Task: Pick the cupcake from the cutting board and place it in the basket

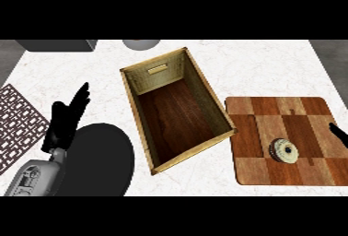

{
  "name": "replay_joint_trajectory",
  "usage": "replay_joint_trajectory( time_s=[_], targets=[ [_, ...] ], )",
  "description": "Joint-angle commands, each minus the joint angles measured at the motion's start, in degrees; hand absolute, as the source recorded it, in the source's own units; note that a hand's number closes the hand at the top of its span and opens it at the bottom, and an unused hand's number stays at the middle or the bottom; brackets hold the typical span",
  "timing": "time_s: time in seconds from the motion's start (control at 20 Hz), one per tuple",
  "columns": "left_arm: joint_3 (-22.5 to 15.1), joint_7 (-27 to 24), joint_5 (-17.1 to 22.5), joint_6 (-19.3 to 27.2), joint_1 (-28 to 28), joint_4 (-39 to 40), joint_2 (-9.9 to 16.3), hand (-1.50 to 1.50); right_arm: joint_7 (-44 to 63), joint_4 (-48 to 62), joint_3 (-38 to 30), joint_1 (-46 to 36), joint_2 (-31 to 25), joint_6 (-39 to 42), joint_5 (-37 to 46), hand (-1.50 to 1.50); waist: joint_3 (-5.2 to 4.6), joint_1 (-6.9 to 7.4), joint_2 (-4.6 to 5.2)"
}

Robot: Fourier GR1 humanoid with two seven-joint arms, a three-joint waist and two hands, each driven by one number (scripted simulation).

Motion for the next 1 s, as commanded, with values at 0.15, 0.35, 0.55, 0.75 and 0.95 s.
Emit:
replay_joint_trajectory(
  time_s=[0.15,0.35,0.55,0.75,0.95],
  targets=[
    [3.59,1.6,-0.66,-4.12,-2.16,1.43,0.75,0.0,-3.51,8.1,2.39,-4.49,4.38,-3.3,7.09,-1.5,0.01,0.04,0.03],
    [3.43,4.42,-3.19,-3.07,-0.29,-3.96,-1.8,0.0,-1.59,4.33,1.97,-4.83,6.14,-1.83,7.5,-1.5,0.0,-0.05,-0.02],
    [3.56,0.98,-4.94,-3.09,-0.27,-1.16,-4.59,0.0,1.39,4.21,1.14,-7.11,6.84,-0.44,7.68,-1.5,-0.01,-0.06,-0.01],
    [6.8,2.88,-3.44,-6.36,-1.82,-1.62,-2.43,0.0,1.46,9.28,2.19,-11.78,7.73,-1.78,9.92,-1.5,-0.01,0.0,0.01],
    [7.54,1.75,-5.46,-5.19,-4.63,2.59,-4.21,0.0,3.04,7.55,2.92,-10.15,8.74,0.07,10.52,-1.5,-0.01,-0.13,0.01]
  ],
)
